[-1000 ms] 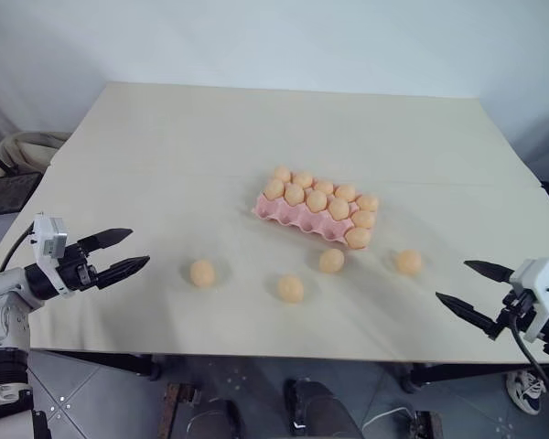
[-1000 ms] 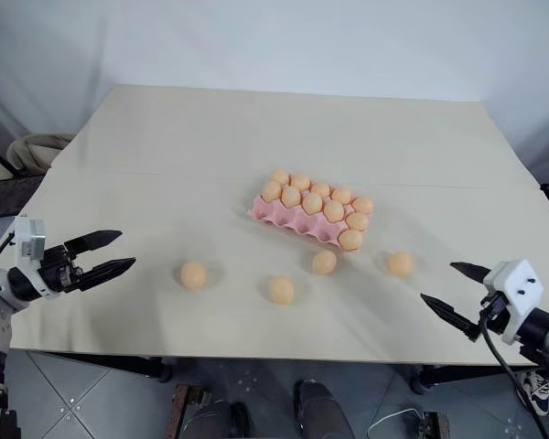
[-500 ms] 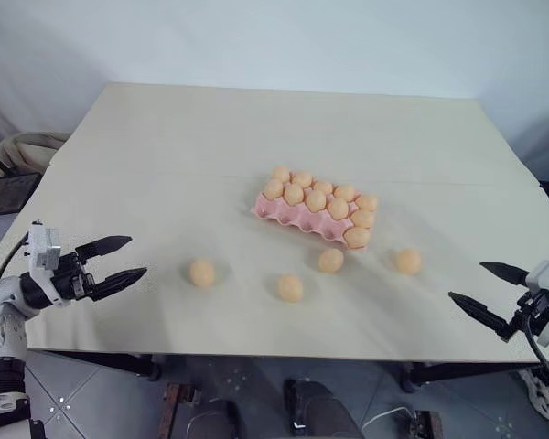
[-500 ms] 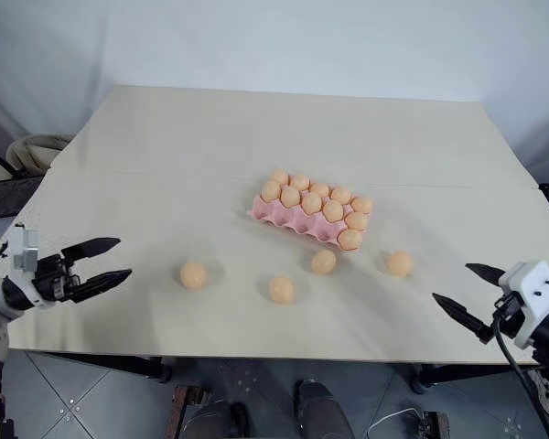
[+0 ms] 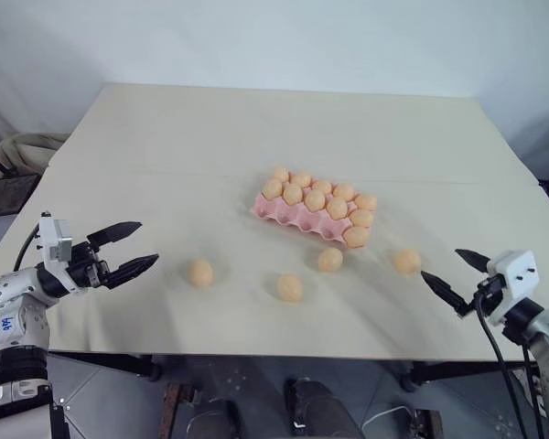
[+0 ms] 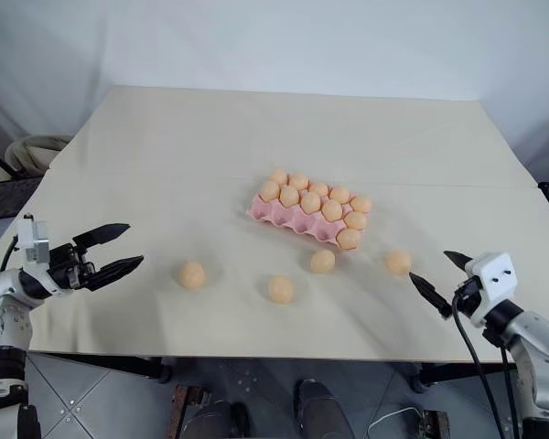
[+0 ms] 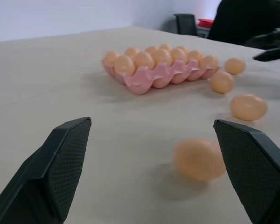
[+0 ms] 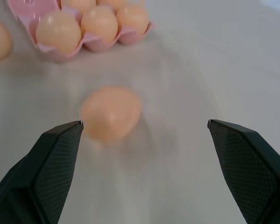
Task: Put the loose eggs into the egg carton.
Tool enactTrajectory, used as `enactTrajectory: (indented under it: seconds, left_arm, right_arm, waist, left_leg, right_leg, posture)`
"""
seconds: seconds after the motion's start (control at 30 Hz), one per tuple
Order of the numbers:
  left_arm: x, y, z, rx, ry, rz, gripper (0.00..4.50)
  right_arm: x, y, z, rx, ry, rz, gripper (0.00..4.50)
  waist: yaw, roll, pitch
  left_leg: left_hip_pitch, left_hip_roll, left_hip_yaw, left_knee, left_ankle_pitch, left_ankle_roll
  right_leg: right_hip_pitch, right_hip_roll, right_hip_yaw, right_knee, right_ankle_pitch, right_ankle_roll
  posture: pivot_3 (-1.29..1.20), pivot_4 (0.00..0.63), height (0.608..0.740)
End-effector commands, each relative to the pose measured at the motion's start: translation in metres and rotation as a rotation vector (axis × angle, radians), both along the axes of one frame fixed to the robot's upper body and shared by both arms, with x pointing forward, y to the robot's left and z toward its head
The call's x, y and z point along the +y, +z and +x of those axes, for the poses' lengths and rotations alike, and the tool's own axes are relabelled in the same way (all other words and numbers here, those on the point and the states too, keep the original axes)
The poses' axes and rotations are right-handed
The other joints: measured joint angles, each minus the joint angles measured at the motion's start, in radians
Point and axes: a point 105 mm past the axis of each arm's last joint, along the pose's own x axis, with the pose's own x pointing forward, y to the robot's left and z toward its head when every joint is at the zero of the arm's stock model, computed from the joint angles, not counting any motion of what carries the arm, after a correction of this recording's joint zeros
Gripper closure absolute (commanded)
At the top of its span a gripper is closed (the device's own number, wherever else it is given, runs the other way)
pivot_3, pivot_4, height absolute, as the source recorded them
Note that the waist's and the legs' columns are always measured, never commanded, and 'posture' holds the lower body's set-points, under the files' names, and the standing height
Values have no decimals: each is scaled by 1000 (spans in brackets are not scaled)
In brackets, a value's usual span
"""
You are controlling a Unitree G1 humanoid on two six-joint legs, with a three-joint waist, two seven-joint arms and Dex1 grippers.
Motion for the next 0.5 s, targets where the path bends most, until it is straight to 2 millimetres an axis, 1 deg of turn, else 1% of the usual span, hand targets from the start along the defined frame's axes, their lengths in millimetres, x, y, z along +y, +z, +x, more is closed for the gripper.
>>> enactTrajectory:
  seconds: [0.03, 0.13, 0.23, 0.5]
  left_arm:
    - [-15, 10, -6, -39, -116, 21, 23]
    - [-22, 8, -9, -49, -170, 32, 23]
    - [-27, 2, -10, -52, -202, 51, 23]
    - [-33, 2, -4, -124, -206, 38, 23]
  right_arm:
    - [6, 5, 5, -4, -6, 17, 0]
    - [14, 3, 8, 9, 0, 33, 0]
    - [19, -1, 12, 19, -14, 52, 0]
    - [26, -14, 23, 55, -56, 77, 0]
  waist:
    - [1, 0, 0]
    - [2, 0, 0]
    - [2, 0, 0]
    - [1, 0, 0]
  left_leg:
    - [0, 0, 0, 0, 0, 0]
    - [0, 1, 0, -1, 1, 1]
    - [-1, 1, 0, -1, 1, 1]
    - [-1, 1, 0, 0, 1, 1]
  right_leg:
    - [0, 0, 0, 0, 0, 0]
    - [0, 0, -1, 0, 0, 0]
    - [0, 1, -1, 0, 0, 0]
    - [-1, 1, 0, 1, 0, 0]
  posture:
    - [0, 150, 740]
    - [0, 150, 740]
    - [0, 150, 740]
    - [0, 150, 740]
